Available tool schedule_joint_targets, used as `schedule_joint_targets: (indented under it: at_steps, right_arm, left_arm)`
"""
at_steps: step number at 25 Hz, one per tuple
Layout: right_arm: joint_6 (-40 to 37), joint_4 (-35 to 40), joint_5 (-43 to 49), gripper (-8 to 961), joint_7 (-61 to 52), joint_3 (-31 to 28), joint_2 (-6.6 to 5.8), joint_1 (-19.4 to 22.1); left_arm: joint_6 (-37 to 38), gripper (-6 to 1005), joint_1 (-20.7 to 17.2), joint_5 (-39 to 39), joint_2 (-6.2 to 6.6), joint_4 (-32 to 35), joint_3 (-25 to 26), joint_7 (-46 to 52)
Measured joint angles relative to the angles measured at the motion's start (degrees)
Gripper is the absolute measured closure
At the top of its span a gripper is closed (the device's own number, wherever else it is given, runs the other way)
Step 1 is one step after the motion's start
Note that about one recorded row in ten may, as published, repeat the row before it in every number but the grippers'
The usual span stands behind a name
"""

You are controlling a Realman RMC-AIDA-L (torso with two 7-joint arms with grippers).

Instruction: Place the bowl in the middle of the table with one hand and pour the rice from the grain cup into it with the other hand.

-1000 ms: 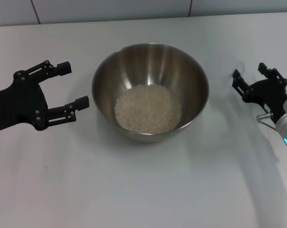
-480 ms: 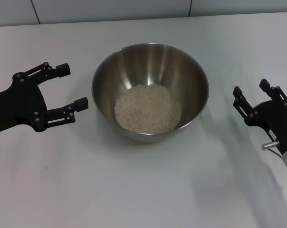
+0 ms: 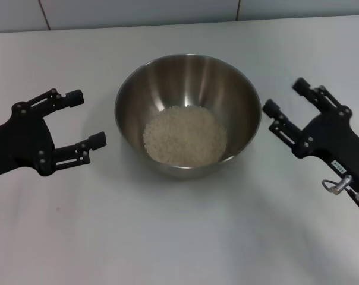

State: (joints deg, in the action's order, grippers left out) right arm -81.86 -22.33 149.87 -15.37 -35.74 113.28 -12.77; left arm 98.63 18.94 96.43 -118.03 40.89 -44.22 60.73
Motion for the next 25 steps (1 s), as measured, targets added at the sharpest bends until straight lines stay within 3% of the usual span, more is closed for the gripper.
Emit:
schedule_joint_targets:
  at_steps: [1, 2, 3, 6, 10, 11, 18, 21, 25]
  right_arm:
    - [-1.2, 2.01, 4.57, 243, -5.67, 0.05, -1.87, -2.97]
    - [-2.01, 3.12, 6.3, 243, -7.33, 0.06, -2.38, -4.2]
    - [-2.01, 3.12, 6.3, 243, -7.33, 0.06, -2.38, -4.2]
    - [-6.42, 8.08, 13.39, 243, -11.71, 0.11, -4.28, -9.58]
    - [-8.77, 11.86, 16.87, 243, -14.0, 0.86, -4.98, -13.5]
    - [-10.53, 15.43, 17.36, 243, -15.55, 2.13, -4.95, -15.96]
    - [-14.0, 24.18, 17.38, 243, -18.17, 3.97, -3.72, -21.3]
    - [-14.02, 27.69, 17.38, 243, -18.92, 4.73, -2.15, -23.84]
    - [-14.02, 29.4, 17.38, 243, -19.09, 4.83, -1.12, -24.91]
  left_arm:
    - [0.15, 139, -0.38, -0.02, -0.04, -0.01, -0.12, -0.19]
    - [0.2, 139, -0.54, -0.02, -0.06, -0.02, -0.14, -0.25]
    - [0.2, 139, -0.54, -0.02, -0.06, -0.02, -0.14, -0.25]
    - [0.75, 139, -0.89, 0.05, -0.09, -0.03, -0.21, -0.31]
    - [1.33, 139, -1.06, 0.08, -0.1, -0.02, -0.22, -0.32]
    - [2.36, 139, -1.24, 0.09, -0.09, -0.02, -0.26, -0.32]
    - [4.39, 139, -2.26, 0.09, -0.04, -0.02, -0.34, -0.35]
    - [4.47, 139, -2.44, 0.09, -0.11, -0.04, -0.34, -0.4]
    - [4.53, 139, -2.5, 0.08, -0.11, -0.58, -0.36, -0.49]
